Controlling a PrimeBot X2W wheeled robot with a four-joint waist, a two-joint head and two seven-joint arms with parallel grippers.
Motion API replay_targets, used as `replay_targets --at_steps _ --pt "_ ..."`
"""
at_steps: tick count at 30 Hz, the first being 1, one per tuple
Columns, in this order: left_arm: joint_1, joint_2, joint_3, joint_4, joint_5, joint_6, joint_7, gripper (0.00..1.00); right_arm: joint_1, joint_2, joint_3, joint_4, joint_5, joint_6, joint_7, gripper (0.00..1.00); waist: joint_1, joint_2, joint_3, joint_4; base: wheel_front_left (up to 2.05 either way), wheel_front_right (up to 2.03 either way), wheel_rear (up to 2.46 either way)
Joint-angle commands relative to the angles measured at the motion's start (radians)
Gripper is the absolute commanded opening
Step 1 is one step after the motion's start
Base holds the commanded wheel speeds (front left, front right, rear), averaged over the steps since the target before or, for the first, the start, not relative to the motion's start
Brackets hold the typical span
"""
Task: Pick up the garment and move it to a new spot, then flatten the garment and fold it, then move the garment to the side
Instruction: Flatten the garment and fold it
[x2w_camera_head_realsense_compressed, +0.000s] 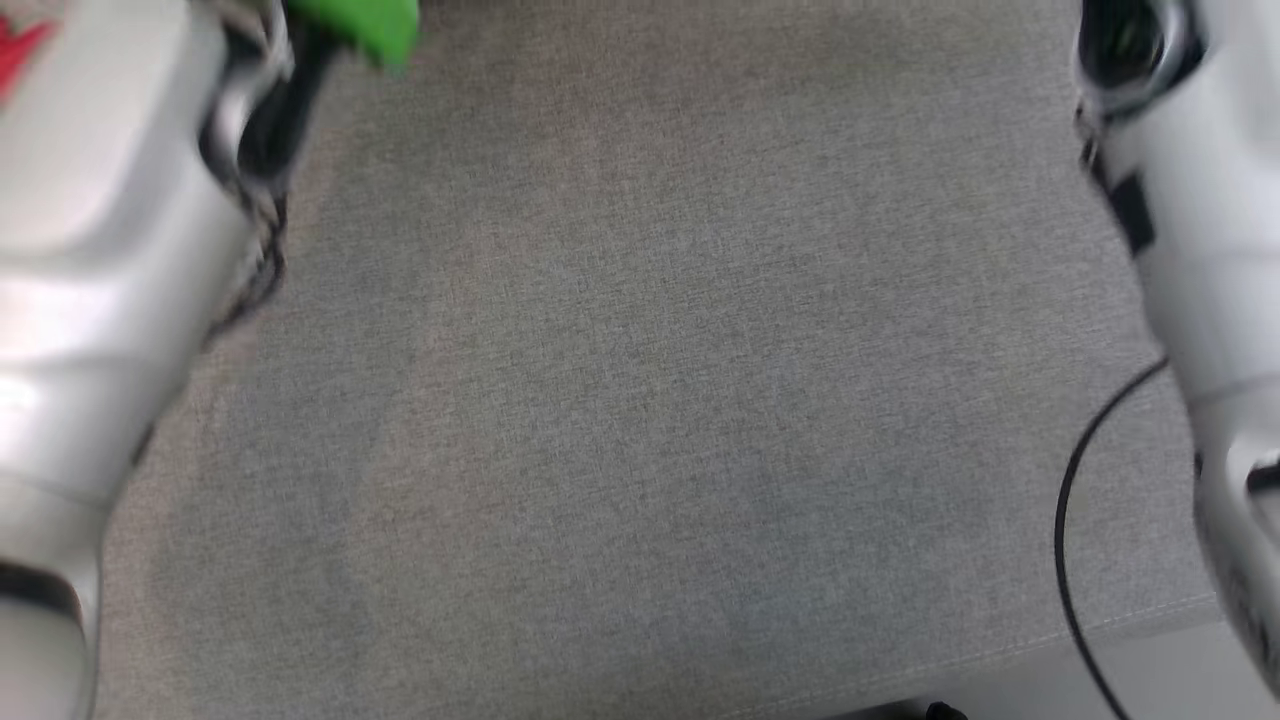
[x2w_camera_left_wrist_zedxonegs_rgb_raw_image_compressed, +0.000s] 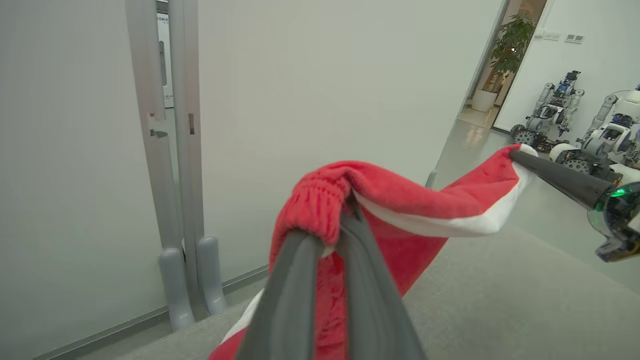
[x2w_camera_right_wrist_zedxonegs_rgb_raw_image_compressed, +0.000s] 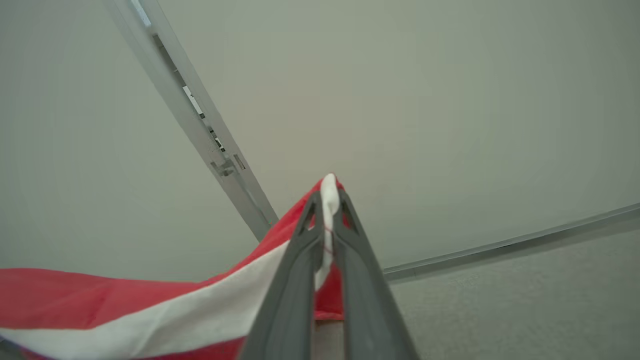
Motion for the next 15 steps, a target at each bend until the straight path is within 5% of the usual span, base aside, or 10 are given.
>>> replay_targets --at_steps 1,8,15 --pt "0.084 0.023 0.02 -0.021 -0.02 0.005 -0.015 0.0 0.088 -0.012 0.029 -0.038 0.031 -0.001 -0.007 0.0 -0.0001 0.0 -0.043 0.004 0.0 0.0 0.0" --pt "0.505 0.075 0.1 -0.285 0.048 0.1 -0.025 0.0 0.496 -0.103 0.099 -0.247 0.156 -0.001 -0.014 0.0 -0.0001 0.0 -0.134 0.026 0.0 0.0 0.0" --pt "0.86 0.095 0.141 -0.502 0.135 0.175 -0.026 0.0 0.816 -0.112 0.075 -0.409 0.198 -0.001 -0.021 0.0 -0.0001 0.0 -0.207 0.047 0.0 0.0 0.0"
